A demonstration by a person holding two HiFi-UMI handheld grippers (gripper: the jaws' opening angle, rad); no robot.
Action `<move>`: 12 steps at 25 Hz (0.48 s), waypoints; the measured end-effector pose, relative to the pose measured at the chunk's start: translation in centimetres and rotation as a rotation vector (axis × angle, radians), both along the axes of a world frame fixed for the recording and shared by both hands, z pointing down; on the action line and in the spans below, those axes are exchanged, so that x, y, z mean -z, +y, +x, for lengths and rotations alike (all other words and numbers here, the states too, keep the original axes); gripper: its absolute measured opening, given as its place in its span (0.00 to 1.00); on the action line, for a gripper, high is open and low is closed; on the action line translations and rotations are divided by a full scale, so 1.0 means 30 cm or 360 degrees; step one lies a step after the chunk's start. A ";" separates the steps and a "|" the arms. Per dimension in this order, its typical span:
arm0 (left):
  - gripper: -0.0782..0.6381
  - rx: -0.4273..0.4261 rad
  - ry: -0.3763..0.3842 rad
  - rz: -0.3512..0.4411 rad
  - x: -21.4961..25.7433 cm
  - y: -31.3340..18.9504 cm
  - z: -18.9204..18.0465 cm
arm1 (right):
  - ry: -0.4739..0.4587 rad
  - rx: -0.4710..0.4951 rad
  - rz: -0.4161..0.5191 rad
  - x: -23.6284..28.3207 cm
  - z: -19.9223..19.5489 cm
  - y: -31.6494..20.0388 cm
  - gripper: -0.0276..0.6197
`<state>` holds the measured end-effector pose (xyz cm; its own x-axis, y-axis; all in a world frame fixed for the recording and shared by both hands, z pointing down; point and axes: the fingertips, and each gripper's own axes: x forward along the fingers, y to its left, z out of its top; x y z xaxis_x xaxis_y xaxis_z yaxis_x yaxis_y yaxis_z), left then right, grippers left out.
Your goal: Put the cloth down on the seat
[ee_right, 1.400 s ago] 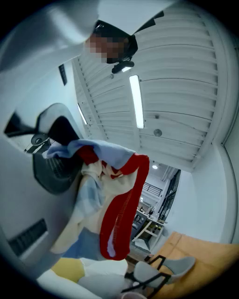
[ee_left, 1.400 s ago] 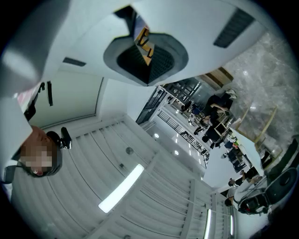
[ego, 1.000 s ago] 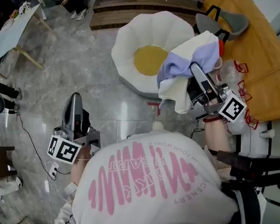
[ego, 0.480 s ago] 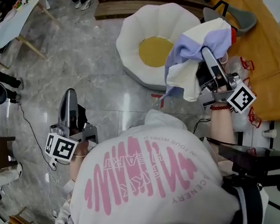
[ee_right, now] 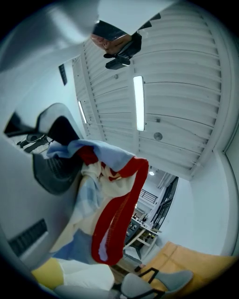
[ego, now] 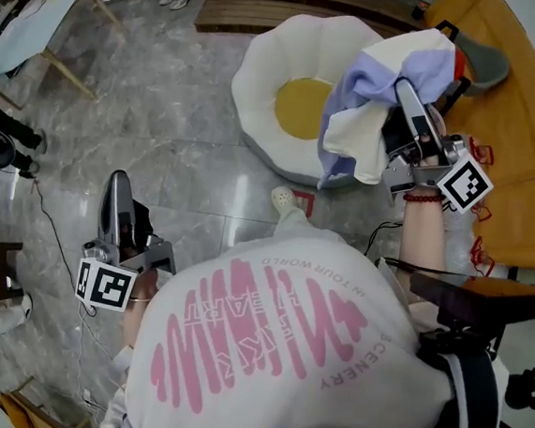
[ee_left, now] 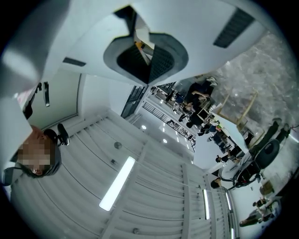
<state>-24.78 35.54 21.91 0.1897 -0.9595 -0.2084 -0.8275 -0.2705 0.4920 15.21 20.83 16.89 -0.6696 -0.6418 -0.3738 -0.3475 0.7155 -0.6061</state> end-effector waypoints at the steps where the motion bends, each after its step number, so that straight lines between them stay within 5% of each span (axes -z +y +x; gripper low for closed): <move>1: 0.12 0.0025 0.0000 -0.0003 0.001 -0.019 -0.006 | -0.0003 0.0009 -0.0007 -0.004 0.002 -0.038 0.11; 12: 0.12 0.0193 0.0018 -0.0045 0.087 -0.337 -0.092 | 0.0069 0.0159 -0.0061 0.032 -0.126 -0.538 0.11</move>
<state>-27.54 25.44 19.31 0.0697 -0.9808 -0.1823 -0.8477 -0.1546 0.5075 11.43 4.70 15.93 -0.7459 -0.5843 -0.3197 -0.3020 0.7245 -0.6196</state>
